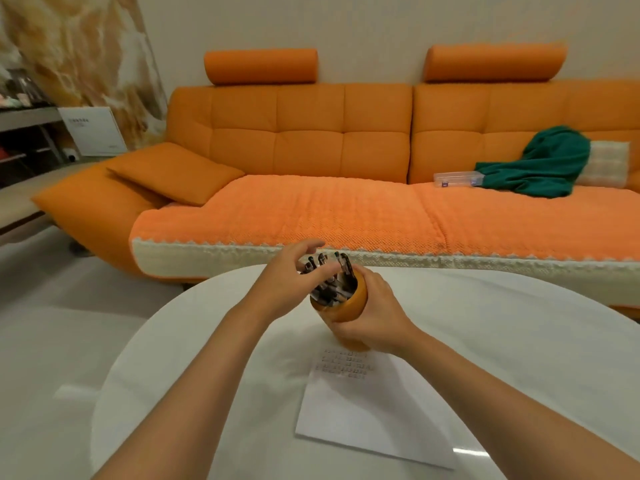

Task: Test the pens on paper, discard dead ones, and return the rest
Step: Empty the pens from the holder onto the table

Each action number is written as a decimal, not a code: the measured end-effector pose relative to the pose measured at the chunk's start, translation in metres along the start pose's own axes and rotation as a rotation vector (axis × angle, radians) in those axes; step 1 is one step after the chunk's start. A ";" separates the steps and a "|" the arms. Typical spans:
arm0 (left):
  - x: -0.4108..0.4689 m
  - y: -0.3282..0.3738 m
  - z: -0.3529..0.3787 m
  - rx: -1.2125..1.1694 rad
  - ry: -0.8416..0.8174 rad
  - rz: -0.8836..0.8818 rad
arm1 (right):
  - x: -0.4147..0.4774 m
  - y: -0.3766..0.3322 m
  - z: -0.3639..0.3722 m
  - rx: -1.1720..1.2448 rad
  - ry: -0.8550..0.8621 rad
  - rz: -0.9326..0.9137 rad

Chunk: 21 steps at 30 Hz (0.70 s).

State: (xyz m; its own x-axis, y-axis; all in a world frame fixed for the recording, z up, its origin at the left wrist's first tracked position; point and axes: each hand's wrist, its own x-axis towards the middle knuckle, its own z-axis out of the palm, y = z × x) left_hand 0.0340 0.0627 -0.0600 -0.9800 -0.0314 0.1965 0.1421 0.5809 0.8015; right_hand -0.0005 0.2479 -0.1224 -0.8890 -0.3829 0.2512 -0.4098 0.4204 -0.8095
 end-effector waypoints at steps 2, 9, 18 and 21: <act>-0.010 0.004 0.012 -0.034 -0.071 -0.002 | -0.015 0.004 -0.017 -0.133 0.002 0.017; -0.021 0.007 0.044 -0.022 -0.250 -0.014 | -0.042 0.009 -0.062 -0.448 -0.092 0.028; -0.014 -0.008 0.069 0.096 -0.360 -0.037 | -0.039 0.021 -0.069 -0.862 -0.158 -0.039; -0.011 -0.009 0.078 0.218 -0.351 0.014 | -0.035 0.026 -0.070 -0.982 -0.180 -0.074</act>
State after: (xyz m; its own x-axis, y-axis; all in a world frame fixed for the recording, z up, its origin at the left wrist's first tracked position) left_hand 0.0324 0.1210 -0.1136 -0.9716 0.2348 -0.0285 0.1596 0.7395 0.6539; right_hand 0.0054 0.3298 -0.1153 -0.8436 -0.5202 0.1333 -0.5222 0.8525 0.0222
